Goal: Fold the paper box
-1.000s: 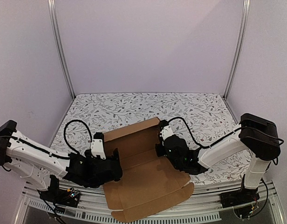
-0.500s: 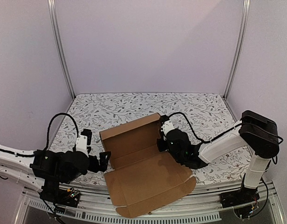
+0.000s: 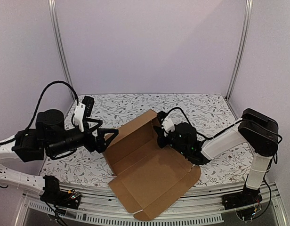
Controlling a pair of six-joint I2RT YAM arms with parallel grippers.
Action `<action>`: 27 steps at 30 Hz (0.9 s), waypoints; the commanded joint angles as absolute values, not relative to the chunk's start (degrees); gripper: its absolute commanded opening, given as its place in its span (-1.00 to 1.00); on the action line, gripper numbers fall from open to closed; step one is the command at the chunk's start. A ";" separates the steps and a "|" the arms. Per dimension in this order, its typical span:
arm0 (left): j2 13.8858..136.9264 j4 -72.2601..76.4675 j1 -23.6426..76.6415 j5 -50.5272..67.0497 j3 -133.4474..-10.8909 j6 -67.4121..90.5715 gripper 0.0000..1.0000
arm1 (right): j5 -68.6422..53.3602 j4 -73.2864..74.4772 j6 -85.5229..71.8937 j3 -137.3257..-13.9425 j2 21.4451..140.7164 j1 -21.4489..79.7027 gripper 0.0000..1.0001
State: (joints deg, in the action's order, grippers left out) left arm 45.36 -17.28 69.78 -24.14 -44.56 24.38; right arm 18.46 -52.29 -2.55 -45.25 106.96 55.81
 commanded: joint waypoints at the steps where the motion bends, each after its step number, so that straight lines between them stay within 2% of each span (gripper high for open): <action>1: 52.81 -12.05 60.57 -7.84 -50.15 18.22 0.84 | 11.42 -59.85 1.17 -45.75 110.54 55.38 -1.00; 5: 61.05 -9.19 54.06 0.08 -55.79 18.25 0.62 | 11.31 -60.57 0.27 -46.70 112.53 55.37 -1.00; 7: 64.77 -6.92 51.17 4.93 -57.68 19.04 0.39 | 12.20 -60.62 -1.27 -46.99 113.20 55.45 -1.00; 9: 67.86 -4.89 49.15 6.70 -58.45 20.57 0.07 | 12.62 -60.64 -1.42 -47.26 113.70 55.43 -1.00; 15: 76.80 -1.51 46.35 10.63 -61.39 24.28 -0.62 | 12.56 -61.62 -1.66 -47.18 115.33 55.45 -1.00; 17: 79.55 -1.03 46.07 11.70 -62.71 25.22 -0.80 | 12.71 -62.47 -1.82 -46.96 115.78 55.42 -1.00; 20: 83.32 -0.97 45.79 12.92 -64.86 26.58 -1.00 | 12.73 -62.71 -2.02 -46.78 116.10 55.43 -1.00; 27: 89.49 0.18 45.70 12.83 -68.39 27.24 -1.00 | 13.01 -63.25 -2.20 -46.07 116.19 55.44 -1.00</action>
State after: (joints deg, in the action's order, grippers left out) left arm 87.29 -0.86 46.61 11.64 -66.35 26.44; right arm 12.93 -61.04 -1.48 -46.35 115.26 55.79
